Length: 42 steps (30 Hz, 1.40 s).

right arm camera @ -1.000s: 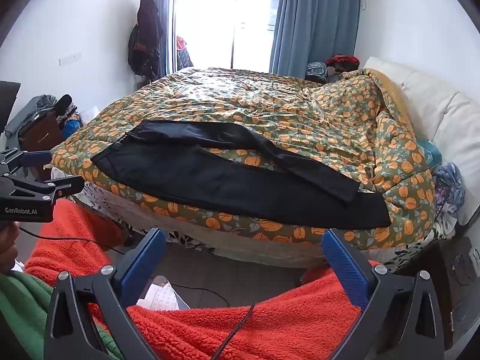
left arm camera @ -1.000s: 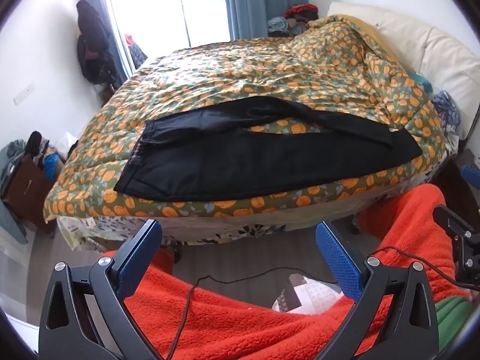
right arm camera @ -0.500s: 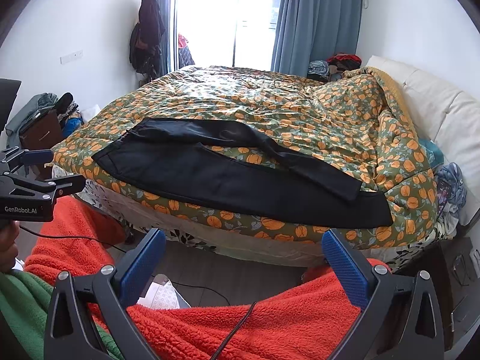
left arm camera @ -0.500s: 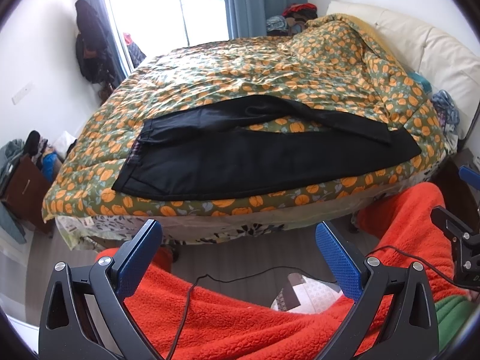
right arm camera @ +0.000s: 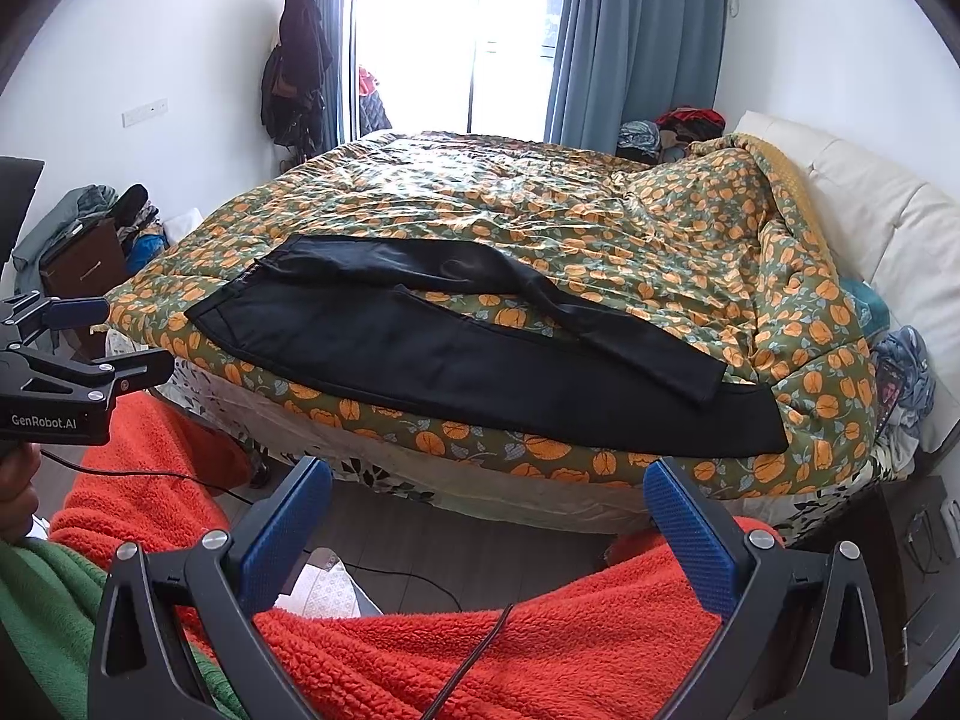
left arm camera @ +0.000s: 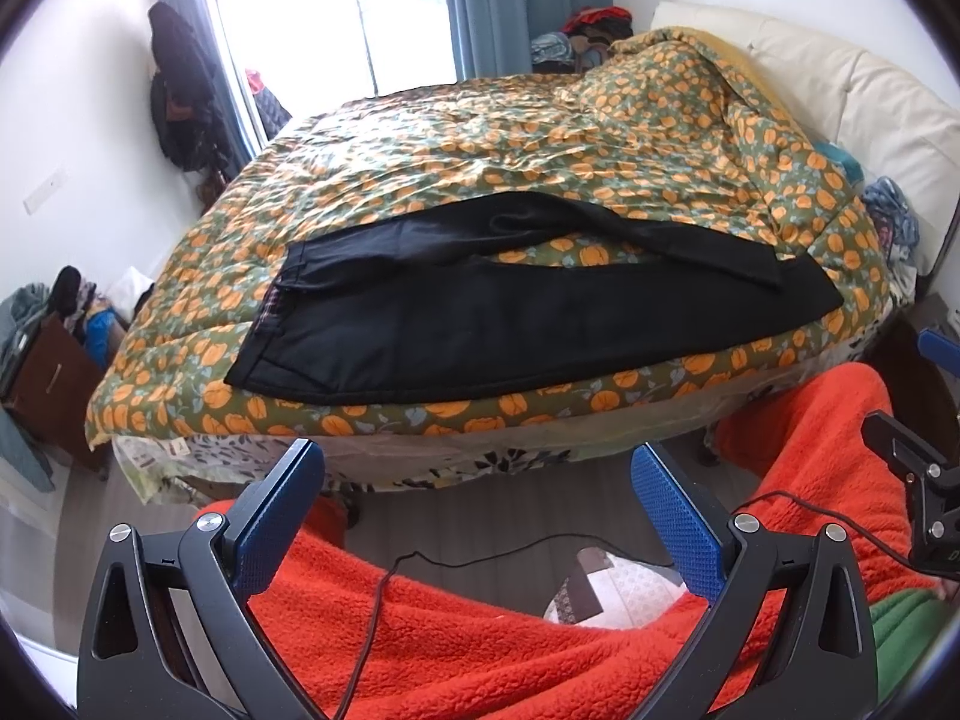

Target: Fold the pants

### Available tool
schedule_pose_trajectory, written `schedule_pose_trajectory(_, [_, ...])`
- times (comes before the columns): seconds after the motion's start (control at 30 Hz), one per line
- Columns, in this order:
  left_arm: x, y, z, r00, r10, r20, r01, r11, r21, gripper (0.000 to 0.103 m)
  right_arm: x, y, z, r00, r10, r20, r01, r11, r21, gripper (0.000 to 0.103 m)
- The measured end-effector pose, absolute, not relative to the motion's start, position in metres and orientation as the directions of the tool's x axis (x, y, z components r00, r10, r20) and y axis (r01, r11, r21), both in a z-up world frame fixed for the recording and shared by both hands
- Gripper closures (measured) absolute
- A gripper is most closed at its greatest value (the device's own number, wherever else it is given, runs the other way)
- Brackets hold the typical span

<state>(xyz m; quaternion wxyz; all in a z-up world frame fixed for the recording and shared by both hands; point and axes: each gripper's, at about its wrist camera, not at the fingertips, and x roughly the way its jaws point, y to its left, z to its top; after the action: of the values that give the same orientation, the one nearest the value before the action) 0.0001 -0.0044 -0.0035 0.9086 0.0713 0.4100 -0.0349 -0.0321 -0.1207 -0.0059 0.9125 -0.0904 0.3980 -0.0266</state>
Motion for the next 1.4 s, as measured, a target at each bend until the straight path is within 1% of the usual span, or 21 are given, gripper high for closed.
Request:
schedule_pose_trajectory(1.17, [0.0008,-0.0060,-0.0038,0.661,-0.004,-0.751,0.122,0.987,0.102,0.001,-0.0310,-0.1180,-0.0109,0.678,-0.115,-0.726,-0.032,0.982,-0.184,0.000])
schedule_pose_trajectory(1.4, [0.0033,-0.0120,-0.0060,0.652,0.015,-0.758,0.117,0.986,0.119,0.001,-0.0296,-0.1185,-0.0118,0.684,-0.122,-0.719,-0.023,0.982,-0.188,0.000])
